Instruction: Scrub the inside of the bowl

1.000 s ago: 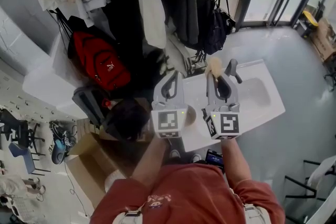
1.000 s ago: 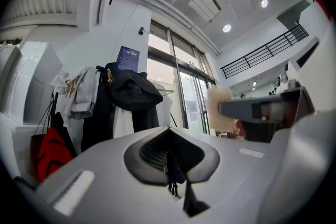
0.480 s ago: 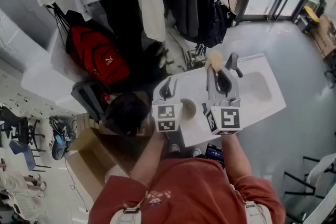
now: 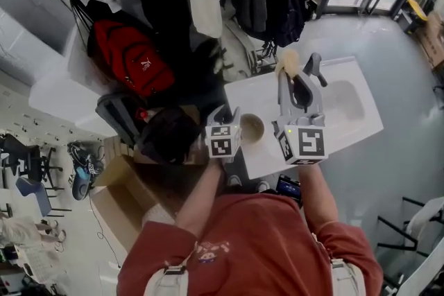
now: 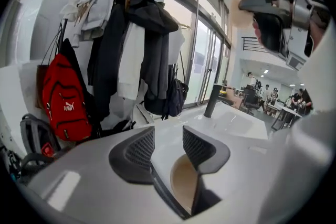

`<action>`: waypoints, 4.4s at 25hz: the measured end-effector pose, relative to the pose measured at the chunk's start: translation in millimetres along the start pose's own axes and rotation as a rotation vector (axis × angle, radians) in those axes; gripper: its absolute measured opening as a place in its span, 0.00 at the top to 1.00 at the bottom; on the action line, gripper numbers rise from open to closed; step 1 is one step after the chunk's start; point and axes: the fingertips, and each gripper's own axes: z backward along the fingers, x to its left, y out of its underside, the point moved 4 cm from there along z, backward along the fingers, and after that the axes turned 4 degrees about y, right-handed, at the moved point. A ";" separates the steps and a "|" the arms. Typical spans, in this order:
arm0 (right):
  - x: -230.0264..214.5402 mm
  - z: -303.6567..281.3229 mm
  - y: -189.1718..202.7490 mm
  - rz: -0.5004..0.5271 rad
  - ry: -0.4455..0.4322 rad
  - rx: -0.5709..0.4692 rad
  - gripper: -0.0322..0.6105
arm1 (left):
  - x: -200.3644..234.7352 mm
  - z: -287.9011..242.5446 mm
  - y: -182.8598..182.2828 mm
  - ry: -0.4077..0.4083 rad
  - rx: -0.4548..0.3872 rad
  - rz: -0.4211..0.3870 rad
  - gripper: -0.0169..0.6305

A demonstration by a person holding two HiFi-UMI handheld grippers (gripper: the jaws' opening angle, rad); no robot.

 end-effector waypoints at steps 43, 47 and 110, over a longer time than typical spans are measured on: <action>5.9 -1.0 17.1 0.006 0.004 0.048 0.88 | -7.2 -20.0 76.8 0.001 0.238 0.121 0.93; 4.2 0.5 16.7 0.007 0.005 0.041 0.88 | -7.9 -16.5 52.3 -0.007 0.182 0.107 0.93; 40.2 -8.5 29.0 -0.237 -0.164 0.314 0.88 | -58.7 103.4 -193.0 -0.042 -0.621 -0.139 0.93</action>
